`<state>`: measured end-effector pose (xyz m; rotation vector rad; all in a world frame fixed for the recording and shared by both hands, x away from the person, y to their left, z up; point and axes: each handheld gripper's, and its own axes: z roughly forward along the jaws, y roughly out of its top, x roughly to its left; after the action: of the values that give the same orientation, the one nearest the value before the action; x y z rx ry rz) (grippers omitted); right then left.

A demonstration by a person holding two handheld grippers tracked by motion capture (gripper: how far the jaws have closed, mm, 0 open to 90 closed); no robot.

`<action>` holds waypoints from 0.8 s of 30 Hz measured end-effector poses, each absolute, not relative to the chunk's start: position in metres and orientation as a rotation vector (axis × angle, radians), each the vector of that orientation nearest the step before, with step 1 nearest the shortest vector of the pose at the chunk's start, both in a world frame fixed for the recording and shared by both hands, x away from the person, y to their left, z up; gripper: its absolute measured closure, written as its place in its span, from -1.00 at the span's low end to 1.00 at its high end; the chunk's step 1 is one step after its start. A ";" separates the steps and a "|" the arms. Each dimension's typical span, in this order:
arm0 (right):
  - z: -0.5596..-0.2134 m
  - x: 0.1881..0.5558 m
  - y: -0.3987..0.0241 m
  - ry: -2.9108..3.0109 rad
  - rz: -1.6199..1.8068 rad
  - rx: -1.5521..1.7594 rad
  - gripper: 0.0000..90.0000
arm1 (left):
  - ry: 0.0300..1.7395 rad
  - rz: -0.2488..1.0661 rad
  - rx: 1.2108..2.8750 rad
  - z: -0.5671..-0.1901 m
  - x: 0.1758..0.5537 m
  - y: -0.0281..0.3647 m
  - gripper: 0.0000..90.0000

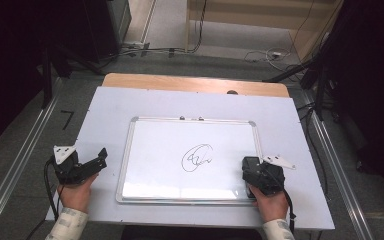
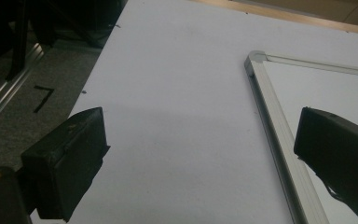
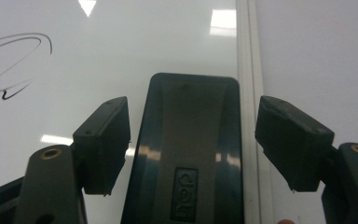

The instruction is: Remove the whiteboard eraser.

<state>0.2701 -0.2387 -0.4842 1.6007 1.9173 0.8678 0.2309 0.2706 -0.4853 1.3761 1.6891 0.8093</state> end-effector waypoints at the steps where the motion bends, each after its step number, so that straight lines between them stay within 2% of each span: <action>1: -0.485 0.270 -0.237 1.918 0.857 1.602 -0.43 | 1.689 0.809 1.376 -0.485 0.231 0.271 -0.93; 10: -0.491 0.270 -0.234 1.903 0.816 1.616 -0.35 | 1.691 0.807 1.374 -0.485 0.231 0.271 -0.93; 12: -0.492 0.269 -0.234 1.892 0.819 1.626 -0.28 | 1.694 0.803 1.374 -0.485 0.231 0.271 -0.93; 24: -0.491 0.270 -0.232 1.905 0.799 1.654 -0.21 | 1.694 0.802 1.377 -0.485 0.231 0.271 -0.93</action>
<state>0.2699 -0.2319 -0.4908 1.6542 1.9055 0.7987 0.2310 0.2708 -0.4854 1.3771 1.6939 0.8023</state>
